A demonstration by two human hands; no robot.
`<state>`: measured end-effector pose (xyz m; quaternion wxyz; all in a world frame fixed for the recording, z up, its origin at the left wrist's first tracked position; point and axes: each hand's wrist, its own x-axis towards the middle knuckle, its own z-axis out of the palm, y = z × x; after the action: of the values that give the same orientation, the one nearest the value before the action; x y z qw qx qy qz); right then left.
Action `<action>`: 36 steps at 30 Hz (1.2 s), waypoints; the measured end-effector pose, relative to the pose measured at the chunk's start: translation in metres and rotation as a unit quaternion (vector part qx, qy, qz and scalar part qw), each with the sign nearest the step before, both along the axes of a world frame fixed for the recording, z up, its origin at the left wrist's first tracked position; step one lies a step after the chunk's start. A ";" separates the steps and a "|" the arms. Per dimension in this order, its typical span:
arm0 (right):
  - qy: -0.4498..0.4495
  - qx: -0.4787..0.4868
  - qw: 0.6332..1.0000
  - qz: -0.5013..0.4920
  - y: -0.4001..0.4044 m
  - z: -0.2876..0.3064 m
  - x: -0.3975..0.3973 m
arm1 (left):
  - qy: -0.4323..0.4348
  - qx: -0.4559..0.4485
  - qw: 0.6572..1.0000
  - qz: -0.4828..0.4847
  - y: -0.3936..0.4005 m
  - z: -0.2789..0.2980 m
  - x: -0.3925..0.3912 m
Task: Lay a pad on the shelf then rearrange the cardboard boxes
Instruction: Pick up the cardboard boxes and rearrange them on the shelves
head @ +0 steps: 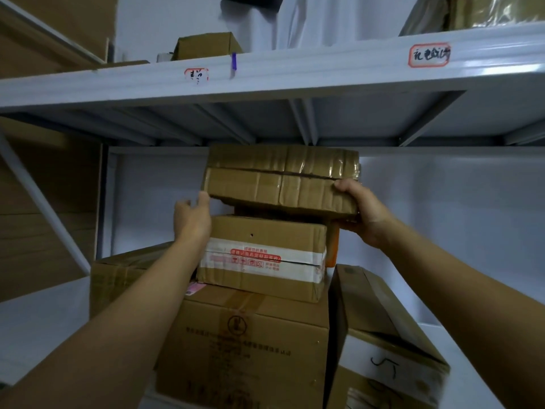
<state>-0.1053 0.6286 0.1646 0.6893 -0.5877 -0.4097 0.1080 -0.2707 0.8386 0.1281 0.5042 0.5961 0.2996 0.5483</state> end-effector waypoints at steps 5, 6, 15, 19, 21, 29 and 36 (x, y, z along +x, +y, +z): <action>0.090 0.073 0.993 -0.015 -0.008 -0.017 -0.017 | 0.054 -0.099 0.991 -0.066 -0.017 -0.014 -0.012; 0.107 0.083 0.991 -0.013 -0.009 -0.019 -0.020 | 0.058 -0.106 0.989 -0.088 -0.023 -0.016 -0.014; 0.115 0.101 0.988 0.011 -0.020 -0.022 -0.036 | -0.042 -0.145 0.969 -0.195 -0.049 -0.022 -0.038; 0.091 0.106 0.990 0.008 -0.027 -0.023 -0.046 | -0.084 -0.123 0.975 -0.168 -0.059 -0.024 -0.050; 0.091 0.111 0.989 0.021 -0.032 -0.023 -0.051 | -0.093 -0.095 0.978 -0.159 -0.064 -0.026 -0.054; 0.083 0.133 0.985 0.068 -0.044 -0.024 -0.070 | -0.037 -0.102 0.965 -0.238 -0.095 -0.032 -0.079; 0.068 0.115 0.990 0.051 -0.066 -0.026 -0.087 | -0.037 -0.179 0.946 -0.267 -0.130 -0.030 -0.108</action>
<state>-0.1924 0.5631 0.1389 0.7718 -0.4744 -0.4013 0.1350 -0.3788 0.7086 0.0977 0.7415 0.5333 0.2035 0.3527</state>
